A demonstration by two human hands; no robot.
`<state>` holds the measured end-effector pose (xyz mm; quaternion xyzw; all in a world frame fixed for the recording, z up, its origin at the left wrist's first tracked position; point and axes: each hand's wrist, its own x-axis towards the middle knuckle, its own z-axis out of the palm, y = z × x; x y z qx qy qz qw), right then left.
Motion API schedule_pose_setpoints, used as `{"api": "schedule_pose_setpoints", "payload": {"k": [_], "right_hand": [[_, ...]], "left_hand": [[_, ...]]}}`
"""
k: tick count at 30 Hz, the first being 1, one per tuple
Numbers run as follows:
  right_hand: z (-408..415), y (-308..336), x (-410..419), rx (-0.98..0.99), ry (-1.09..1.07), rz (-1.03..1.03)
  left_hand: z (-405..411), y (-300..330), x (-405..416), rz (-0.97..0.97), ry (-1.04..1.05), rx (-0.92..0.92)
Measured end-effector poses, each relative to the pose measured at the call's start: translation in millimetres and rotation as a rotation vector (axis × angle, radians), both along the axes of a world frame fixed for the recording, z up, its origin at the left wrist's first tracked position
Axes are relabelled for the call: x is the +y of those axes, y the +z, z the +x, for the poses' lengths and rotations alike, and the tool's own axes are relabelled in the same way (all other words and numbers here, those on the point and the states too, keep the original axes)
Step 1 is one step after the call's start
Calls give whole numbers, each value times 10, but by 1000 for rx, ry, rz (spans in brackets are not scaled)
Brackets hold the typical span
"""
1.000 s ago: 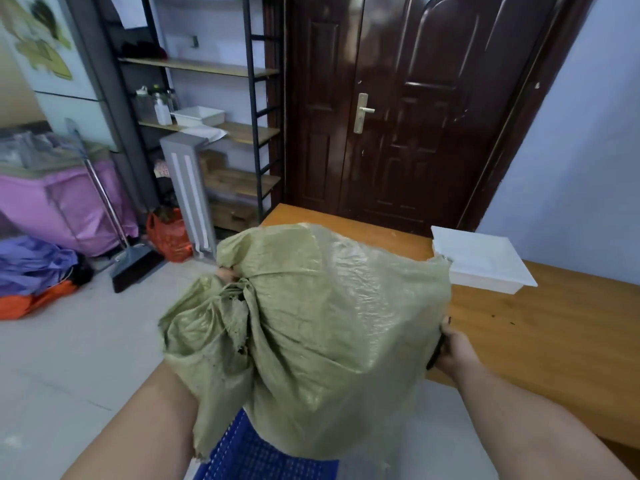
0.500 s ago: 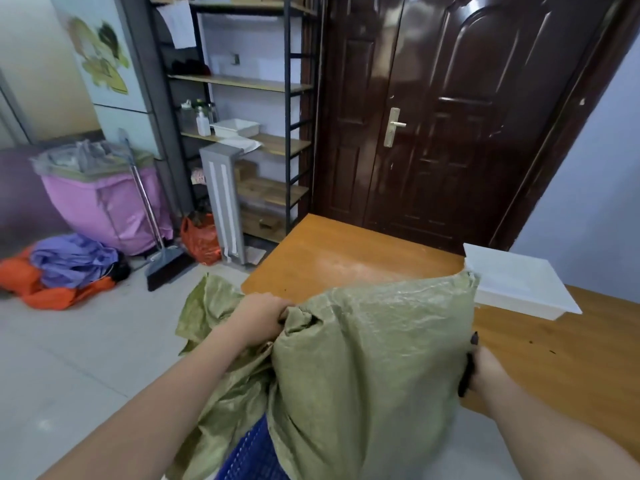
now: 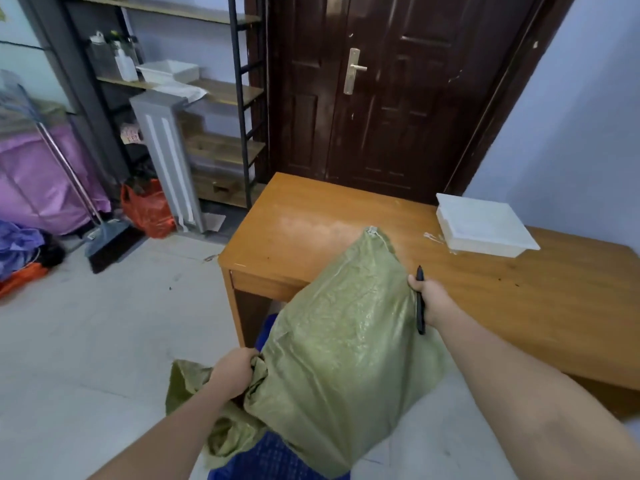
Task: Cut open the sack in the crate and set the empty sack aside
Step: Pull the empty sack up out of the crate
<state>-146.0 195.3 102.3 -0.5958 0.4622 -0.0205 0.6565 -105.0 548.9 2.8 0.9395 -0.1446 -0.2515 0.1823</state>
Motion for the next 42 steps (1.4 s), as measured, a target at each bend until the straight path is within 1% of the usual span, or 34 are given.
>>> {"api": "schedule_pose_setpoints", "payload": {"k": [4,7,9,12,14,18,21,24,27,29,33,36,39,42], "right_hand": [[152,-4,229,-73,-9,-32],[237,-45,323,-108,7,-47],[272,-72,383,-124,12,-46],[333,-123,439,-128,32,-53],[381,-174,455,-143,50,-57],[453,-323,492,-189,63,-43],[476,-439,547,-216,49,-11],[493,-616,590,-204,42,17],[504,-806,634,-196,55,49],[525,-918,662,-193,81,51],[574,-1075,759,-183,179,31],[601,-1198,826,-136,244,-13],[605,-1278,894,-101,285,-15],[594,-1354,946,-76,337,-26]], "left_hand": [[6,-465,3,-191,181,209],[-12,-712,-114,-294,362,335],[-39,-825,-217,-314,446,401],[-57,-973,-363,-324,492,428],[-33,-1055,-445,-316,482,430],[80,-1186,-553,-263,350,455],[174,-1212,-596,-233,248,594],[293,-1329,-656,-158,158,727],[341,-1577,-662,-193,244,823],[343,-1719,-646,-217,277,790],[269,-1935,-657,-231,323,594],[211,-1886,-699,-393,419,469],[234,-1861,-694,-541,469,502],[263,-1902,-673,-582,534,586]]}}
